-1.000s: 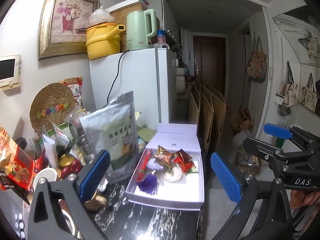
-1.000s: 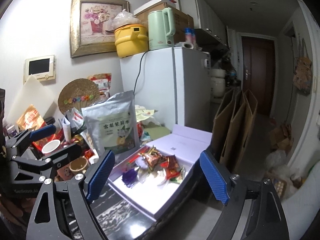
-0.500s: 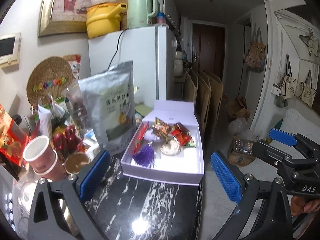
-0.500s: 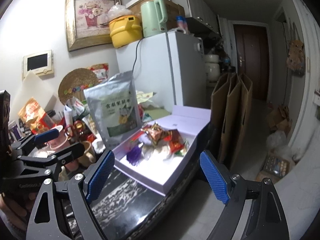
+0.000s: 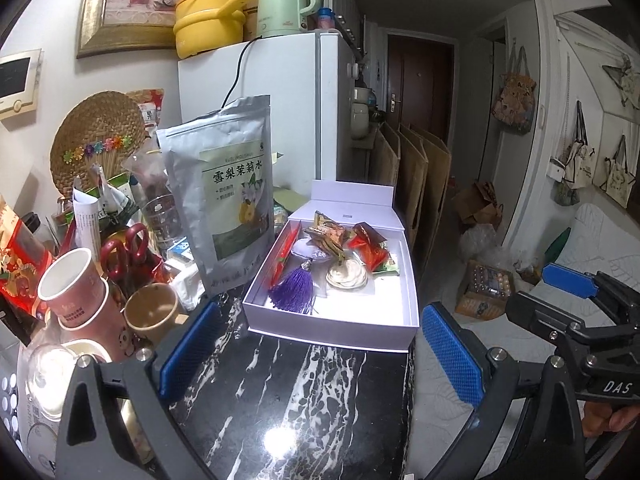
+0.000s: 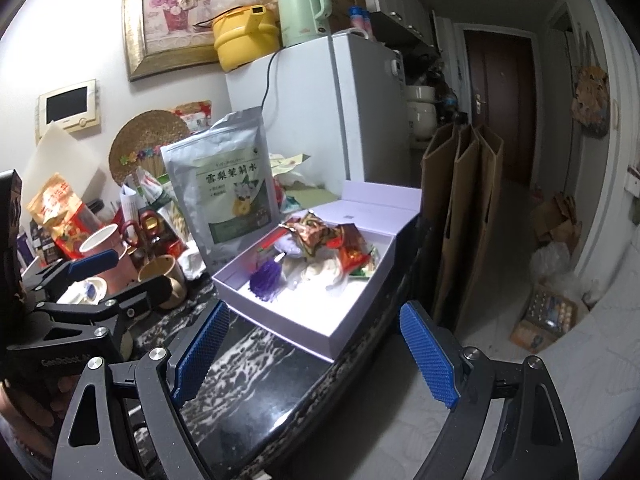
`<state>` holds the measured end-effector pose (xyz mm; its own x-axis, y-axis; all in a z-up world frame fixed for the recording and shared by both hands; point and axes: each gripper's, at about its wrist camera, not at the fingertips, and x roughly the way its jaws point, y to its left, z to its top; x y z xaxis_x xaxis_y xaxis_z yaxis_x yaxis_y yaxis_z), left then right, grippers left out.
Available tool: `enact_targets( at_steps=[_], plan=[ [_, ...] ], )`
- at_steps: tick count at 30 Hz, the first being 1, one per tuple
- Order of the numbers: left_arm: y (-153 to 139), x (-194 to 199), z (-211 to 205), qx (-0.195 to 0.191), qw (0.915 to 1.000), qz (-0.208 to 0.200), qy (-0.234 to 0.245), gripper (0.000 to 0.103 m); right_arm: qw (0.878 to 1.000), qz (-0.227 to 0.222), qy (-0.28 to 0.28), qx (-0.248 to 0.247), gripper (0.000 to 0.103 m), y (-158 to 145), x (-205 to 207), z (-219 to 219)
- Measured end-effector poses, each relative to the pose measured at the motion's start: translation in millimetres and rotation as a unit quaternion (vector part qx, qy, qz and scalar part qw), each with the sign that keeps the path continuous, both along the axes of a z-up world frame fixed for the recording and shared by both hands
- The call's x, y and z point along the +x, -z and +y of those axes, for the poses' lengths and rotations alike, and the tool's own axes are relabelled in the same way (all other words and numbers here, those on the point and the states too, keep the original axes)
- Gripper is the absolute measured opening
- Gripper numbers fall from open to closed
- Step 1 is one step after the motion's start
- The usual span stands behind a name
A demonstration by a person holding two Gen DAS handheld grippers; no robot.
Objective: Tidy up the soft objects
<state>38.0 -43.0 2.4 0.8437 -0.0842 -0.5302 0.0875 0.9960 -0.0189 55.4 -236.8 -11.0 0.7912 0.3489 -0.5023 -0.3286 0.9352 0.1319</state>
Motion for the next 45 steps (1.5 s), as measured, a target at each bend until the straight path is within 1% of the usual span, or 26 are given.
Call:
enact_targets(
  at_steps=[11,45],
  plan=[
    [-0.4,0.1,1.3,-0.005,1.0000,0.003,0.003,0.102,1.000,0.001,0.000,-0.004,0.088,-0.5,1.3,4.5],
    [-9.7,-11.6,-2.2,-0.011,0.9998,-0.007,0.016,0.102,1.000,-0.003,-0.001,-0.003,0.088,-7.1,-5.9,2.1]
  ],
)
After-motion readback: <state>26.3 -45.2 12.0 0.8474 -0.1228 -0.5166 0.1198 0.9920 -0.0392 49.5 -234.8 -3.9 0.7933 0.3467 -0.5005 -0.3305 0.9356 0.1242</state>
